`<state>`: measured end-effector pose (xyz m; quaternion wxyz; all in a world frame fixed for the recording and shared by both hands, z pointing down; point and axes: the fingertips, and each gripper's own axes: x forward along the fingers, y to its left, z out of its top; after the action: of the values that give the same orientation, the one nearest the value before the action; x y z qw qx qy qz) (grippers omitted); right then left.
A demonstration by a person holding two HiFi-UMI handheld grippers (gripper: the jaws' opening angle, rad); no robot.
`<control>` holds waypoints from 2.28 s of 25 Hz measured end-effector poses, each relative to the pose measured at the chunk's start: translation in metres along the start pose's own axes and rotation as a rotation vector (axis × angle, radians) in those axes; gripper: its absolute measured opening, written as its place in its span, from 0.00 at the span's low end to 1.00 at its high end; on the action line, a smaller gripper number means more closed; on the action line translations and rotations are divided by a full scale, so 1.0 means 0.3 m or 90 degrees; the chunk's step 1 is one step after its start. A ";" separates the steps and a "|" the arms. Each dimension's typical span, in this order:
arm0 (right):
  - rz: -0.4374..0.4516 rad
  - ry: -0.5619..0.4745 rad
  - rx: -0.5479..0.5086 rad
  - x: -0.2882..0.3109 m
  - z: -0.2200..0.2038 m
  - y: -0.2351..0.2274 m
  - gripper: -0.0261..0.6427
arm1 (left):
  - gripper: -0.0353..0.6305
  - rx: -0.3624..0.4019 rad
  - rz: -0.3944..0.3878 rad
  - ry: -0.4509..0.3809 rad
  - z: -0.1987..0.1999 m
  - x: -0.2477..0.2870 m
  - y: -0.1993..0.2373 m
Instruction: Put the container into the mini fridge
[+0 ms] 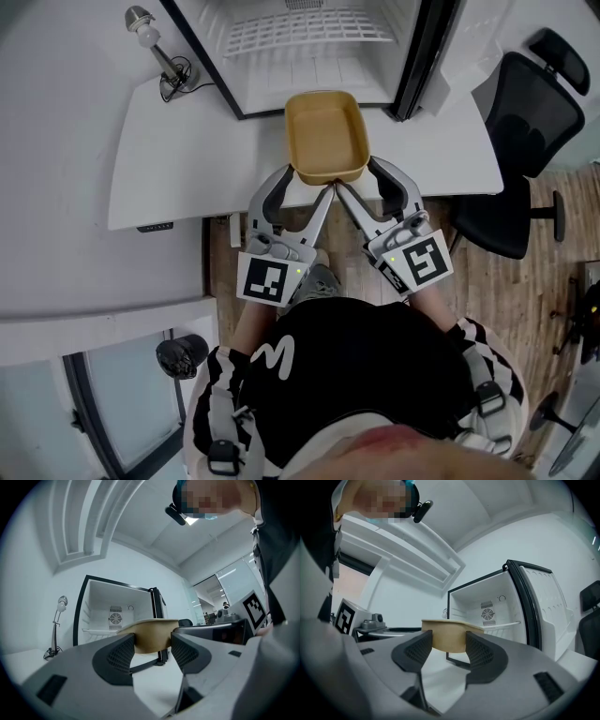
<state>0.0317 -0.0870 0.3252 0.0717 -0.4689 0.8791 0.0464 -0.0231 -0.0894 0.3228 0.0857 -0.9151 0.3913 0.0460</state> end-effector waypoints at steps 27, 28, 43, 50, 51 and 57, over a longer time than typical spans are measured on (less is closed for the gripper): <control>-0.021 -0.014 -0.011 0.227 0.043 -0.162 0.39 | 0.42 -0.003 -0.019 -0.022 0.025 0.216 0.191; -0.022 -0.015 -0.010 0.235 0.045 -0.169 0.39 | 0.42 -0.001 -0.020 -0.024 0.028 0.224 0.199; -0.035 -0.034 -0.026 0.320 0.106 -0.223 0.39 | 0.42 0.007 -0.033 -0.043 0.079 0.304 0.274; -0.043 -0.044 -0.030 0.376 0.138 -0.246 0.39 | 0.42 0.007 -0.043 -0.053 0.113 0.346 0.324; -0.045 -0.044 -0.028 0.383 0.137 -0.249 0.39 | 0.42 0.005 -0.045 -0.054 0.113 0.350 0.331; -0.058 -0.050 -0.026 0.423 0.138 -0.275 0.39 | 0.42 -0.001 -0.054 -0.054 0.115 0.388 0.368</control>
<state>0.0338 -0.2306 0.2618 0.0988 -0.5079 0.8520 0.0792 -0.0234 -0.2401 0.2582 0.1036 -0.9282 0.3481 0.0813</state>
